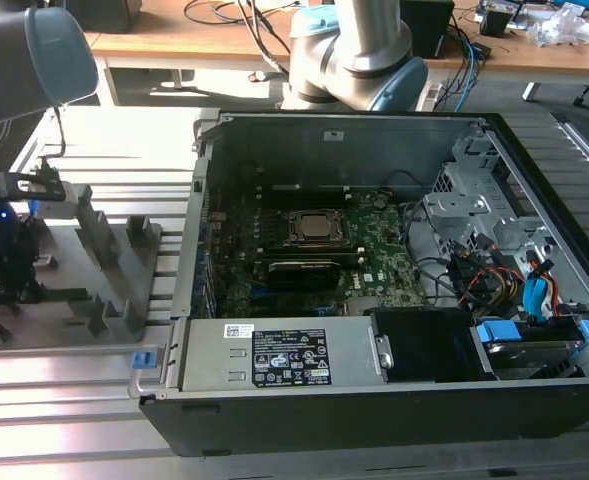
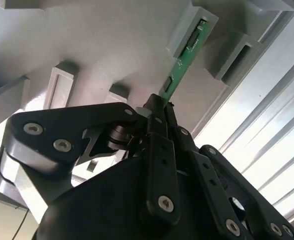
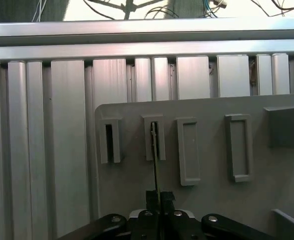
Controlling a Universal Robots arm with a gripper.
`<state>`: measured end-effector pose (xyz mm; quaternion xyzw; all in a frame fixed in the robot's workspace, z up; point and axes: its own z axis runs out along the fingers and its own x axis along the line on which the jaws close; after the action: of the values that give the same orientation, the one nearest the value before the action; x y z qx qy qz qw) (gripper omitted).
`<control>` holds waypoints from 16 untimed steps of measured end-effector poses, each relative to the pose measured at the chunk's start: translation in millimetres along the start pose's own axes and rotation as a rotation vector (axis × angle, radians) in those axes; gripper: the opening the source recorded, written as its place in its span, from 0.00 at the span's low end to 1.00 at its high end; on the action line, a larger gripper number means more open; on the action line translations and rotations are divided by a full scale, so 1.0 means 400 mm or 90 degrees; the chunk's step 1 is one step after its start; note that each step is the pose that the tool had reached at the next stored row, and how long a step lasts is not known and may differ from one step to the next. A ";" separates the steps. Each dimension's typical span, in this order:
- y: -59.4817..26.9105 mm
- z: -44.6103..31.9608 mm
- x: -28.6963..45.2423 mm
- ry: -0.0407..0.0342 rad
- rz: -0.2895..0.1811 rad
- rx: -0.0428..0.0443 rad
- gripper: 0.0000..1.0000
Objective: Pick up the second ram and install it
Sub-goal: 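Pick up the second ram and move it above second insertion slot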
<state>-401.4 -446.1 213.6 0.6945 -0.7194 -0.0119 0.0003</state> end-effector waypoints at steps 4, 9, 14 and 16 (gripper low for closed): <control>0.001 -0.059 -0.001 -0.0001 0.000 0.0000 0.14; 0.002 -0.104 -0.002 0.0000 0.000 0.0000 0.14; 0.003 -0.158 -0.003 0.0000 0.000 0.0000 0.14; 0.003 -0.177 -0.003 0.0000 0.000 0.0000 0.14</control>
<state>-401.4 -446.0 284.6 0.6945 -0.7194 -0.0119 0.0003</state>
